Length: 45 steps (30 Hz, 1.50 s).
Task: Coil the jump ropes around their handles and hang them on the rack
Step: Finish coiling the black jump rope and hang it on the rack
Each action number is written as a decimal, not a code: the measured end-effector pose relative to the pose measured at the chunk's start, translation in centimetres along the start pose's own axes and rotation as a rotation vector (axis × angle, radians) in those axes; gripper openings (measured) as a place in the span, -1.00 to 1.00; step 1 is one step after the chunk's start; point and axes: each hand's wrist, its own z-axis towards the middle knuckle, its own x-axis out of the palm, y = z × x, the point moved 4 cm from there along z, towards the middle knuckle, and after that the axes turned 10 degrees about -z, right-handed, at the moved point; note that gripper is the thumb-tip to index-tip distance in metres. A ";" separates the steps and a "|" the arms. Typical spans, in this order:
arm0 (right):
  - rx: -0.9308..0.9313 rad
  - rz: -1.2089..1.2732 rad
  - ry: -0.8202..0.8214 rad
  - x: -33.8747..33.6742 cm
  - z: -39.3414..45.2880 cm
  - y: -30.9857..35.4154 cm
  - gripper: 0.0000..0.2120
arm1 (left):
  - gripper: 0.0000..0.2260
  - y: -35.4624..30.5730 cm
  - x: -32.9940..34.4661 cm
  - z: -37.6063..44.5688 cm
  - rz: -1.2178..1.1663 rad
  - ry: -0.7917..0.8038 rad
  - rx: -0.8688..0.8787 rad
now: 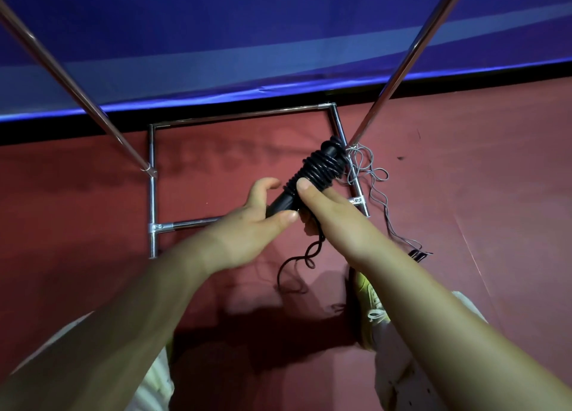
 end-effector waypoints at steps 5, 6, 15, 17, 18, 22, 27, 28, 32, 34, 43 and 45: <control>-0.074 0.072 0.044 0.5 0.6 -0.4 -0.79 | -0.36 -0.3 0.6 -0.3 -0.045 -0.014 0.181; -0.075 0.037 0.056 0.5 0.6 -0.5 -0.75 | -0.39 -0.2 0.5 -0.4 -0.010 -0.042 0.195; -0.087 0.144 0.163 0.4 1.0 -0.8 -0.60 | -0.47 -0.5 -0.3 -0.7 -0.321 -0.001 0.181; -0.172 0.190 0.178 0.2 0.9 -0.5 -0.65 | -0.45 -0.3 -0.6 -0.7 -0.649 0.002 0.092; -0.216 0.214 0.186 0.3 0.9 -0.5 -0.58 | -0.46 -0.3 -0.7 -0.9 -0.734 0.022 0.054; -0.347 0.283 0.233 0.6 0.6 -0.2 -0.50 | -0.61 -0.9 0.1 -1.7 -0.916 0.226 -0.071; -0.446 0.378 0.271 -0.1 0.1 0.4 -0.64 | -0.32 -1.1 1.4 -2.4 -1.156 0.475 -0.246; -0.445 0.376 0.244 -0.1 0.1 0.2 -0.68 | -0.30 -1.2 1.8 -2.6 -1.206 0.579 -0.246; -0.440 0.295 0.175 -0.3 0.0 -0.1 -0.60 | -0.38 -1.5 2.5 -3.0 -1.380 0.941 -0.161; -0.436 0.230 0.165 -0.4 0.1 -0.4 -0.61 | -0.44 -1.2 2.4 -2.7 -1.357 0.945 -0.157; -0.254 0.240 0.297 -0.6 0.4 -0.9 -0.60 | -0.45 -0.9 0.7 -2.5 -1.206 0.572 -0.226; -0.195 0.287 0.309 -0.4 0.6 -1.1 -0.63 | -0.44 -0.6 0.6 -2.6 -1.170 0.540 -0.236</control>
